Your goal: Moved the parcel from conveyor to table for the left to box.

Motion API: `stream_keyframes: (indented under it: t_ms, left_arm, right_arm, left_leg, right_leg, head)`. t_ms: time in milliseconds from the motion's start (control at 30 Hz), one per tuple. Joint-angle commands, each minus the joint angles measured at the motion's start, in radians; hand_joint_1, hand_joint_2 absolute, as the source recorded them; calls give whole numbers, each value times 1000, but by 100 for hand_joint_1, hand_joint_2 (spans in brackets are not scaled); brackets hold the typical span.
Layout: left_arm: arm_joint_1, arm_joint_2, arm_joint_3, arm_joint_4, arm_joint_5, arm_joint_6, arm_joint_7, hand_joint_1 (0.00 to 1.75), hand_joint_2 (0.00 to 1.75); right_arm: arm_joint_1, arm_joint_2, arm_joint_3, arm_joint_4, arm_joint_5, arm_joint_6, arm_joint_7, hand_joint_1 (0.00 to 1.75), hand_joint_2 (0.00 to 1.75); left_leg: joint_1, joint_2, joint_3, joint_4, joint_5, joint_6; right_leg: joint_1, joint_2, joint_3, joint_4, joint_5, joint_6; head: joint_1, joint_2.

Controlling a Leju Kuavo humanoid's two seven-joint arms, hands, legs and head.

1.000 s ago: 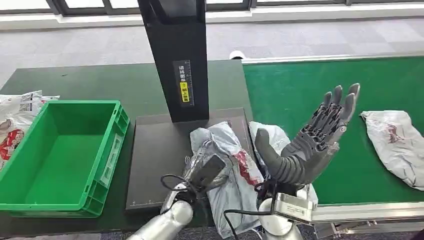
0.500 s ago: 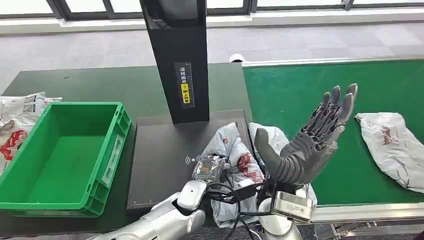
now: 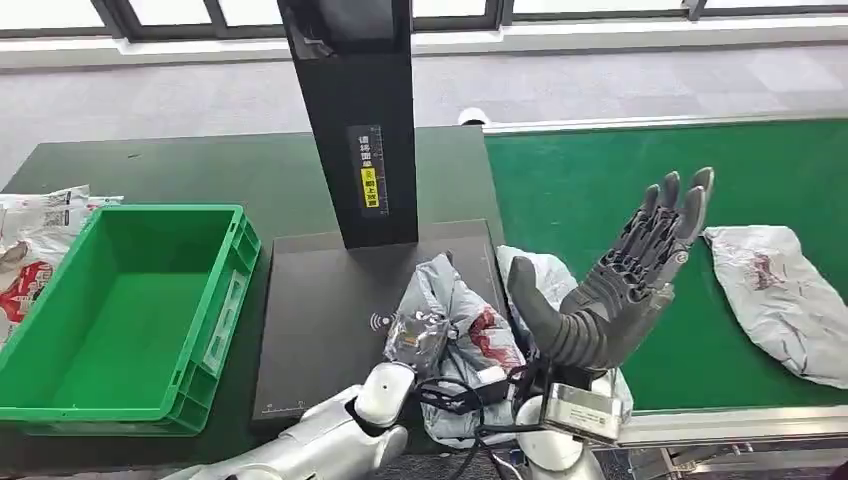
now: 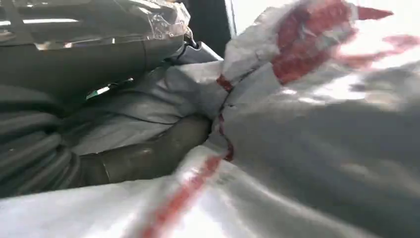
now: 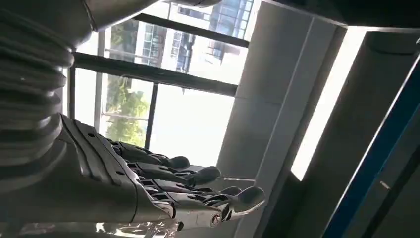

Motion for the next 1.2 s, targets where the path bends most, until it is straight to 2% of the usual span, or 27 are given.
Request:
stream_keyframes:
  t_ms: [33,67,167,233,367,467,533,733,1033,1133,1200]
  left_arm:
    - [200,39,1044,-403,-566,82,-327,175,175]
    - [203,36,1158,-479,-602,82,-383,175,175]
    - [212,36,1309,-629,-597,82,-473,175,175]
    - [212,36,1309,-629,-597,82,-473,175,175]
    - [212,36,1309,-629,-597,82,-473,175,175]
    - [241,36,1327,-730,-597,82,-471,175,175]
    - [261,36,1381,-798,-569,82,-525,175,175]
    - [279,36,1481,-939,-526,82,-583,175,175]
    - [304,36,1545,-1058,-587,82,-548,175,175]
    - [285,36,1634,-1046,-621,82,-525,175,175]
    - [260,36,1736,-1019,-602,82,-581,175,175]
  right_arm:
    - [78,27,-28,8,-3,1,0,0,175]
    - [77,27,-33,6,-9,1,0,0,175]
    - [82,27,-40,0,-12,1,0,0,175]
    - [82,27,-40,0,-12,1,0,0,175]
    - [82,27,-40,0,-12,1,0,0,175]
    - [86,27,-42,0,-13,1,0,0,175]
    - [94,27,-47,-6,-14,1,0,0,175]
    - [104,27,-63,-21,-16,1,0,0,175]
    - [117,27,-58,-21,-14,1,0,0,175]
    - [124,27,-57,-22,-14,1,0,0,175]
    - [127,27,-53,-16,-15,1,0,0,175]
  left_leg:
    - [0,1,1,-3,2,0]
    - [0,-1,5,-4,3,0]
    - [0,0,-1,1,3,0]
    - [1,2,-2,1,3,0]
    - [0,15,3,-3,3,-2]
    - [1,10,1,-1,3,-2]
    - [1,5,-2,-1,4,-2]
    - [3,9,-2,-3,5,-3]
    - [2,7,-1,-5,5,-3]
    - [2,7,-2,-2,5,-3]
    - [2,7,-2,-3,5,-3]
  right_leg:
    - [1,0,-3,-3,2,-1]
    - [0,-2,-3,-3,2,-1]
    - [1,-1,-10,1,2,-2]
    - [1,2,-11,1,4,-1]
    - [1,14,-11,-2,7,-4]
    - [2,10,-13,-1,6,-3]
    - [3,6,-12,0,5,-3]
    - [3,8,-13,-2,6,-4]
    - [3,7,-12,-4,6,-4]
    - [3,7,-13,-2,6,-3]
    - [3,8,-13,-2,6,-3]
  head:
    - [0,0]
    - [1,0]
    - [0,0]
    - [1,0]
    - [0,0]
    - [0,0]
    - [1,0]
    - [1,0]
    - [0,0]
    - [0,0]
    - [0,0]
